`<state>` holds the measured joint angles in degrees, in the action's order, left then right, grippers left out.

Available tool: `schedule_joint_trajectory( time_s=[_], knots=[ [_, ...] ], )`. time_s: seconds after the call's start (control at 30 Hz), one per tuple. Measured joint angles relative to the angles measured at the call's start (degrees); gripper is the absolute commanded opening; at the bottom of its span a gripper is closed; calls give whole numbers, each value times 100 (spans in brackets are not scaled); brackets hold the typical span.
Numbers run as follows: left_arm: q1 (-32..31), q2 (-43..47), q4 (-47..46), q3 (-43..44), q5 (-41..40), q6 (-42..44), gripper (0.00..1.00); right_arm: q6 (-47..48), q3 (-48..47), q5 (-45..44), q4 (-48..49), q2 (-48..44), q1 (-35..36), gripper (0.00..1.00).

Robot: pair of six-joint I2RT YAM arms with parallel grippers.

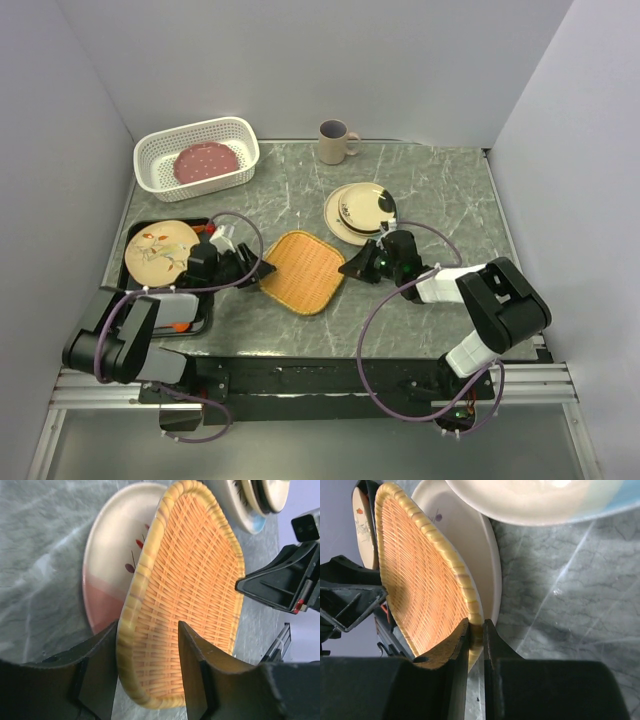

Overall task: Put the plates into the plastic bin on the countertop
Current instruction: Pick up the plate at the center of the board.

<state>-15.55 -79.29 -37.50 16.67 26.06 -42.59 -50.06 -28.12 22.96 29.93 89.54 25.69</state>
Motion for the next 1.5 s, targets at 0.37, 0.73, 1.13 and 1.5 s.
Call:
schedule_joint_trajectory(
  time_s=[0.37, 0.73, 1.13, 1.5],
  knots=[
    [-199, -433, -332, 81, 153, -184, 1, 144, 52, -164, -240, -92, -87, 0],
    [-229, -291, -435, 216, 275, -251, 1, 138, 109, -234, -271, -127, -127, 0],
    [-306, -173, -380, 223, 258, -164, 1, 330, 107, -254, -605, -376, -127, 36],
    [-544, 417, -179, 308, 238, 35, 1, 706, -168, 87, -1032, -588, 37, 87]
  ],
)
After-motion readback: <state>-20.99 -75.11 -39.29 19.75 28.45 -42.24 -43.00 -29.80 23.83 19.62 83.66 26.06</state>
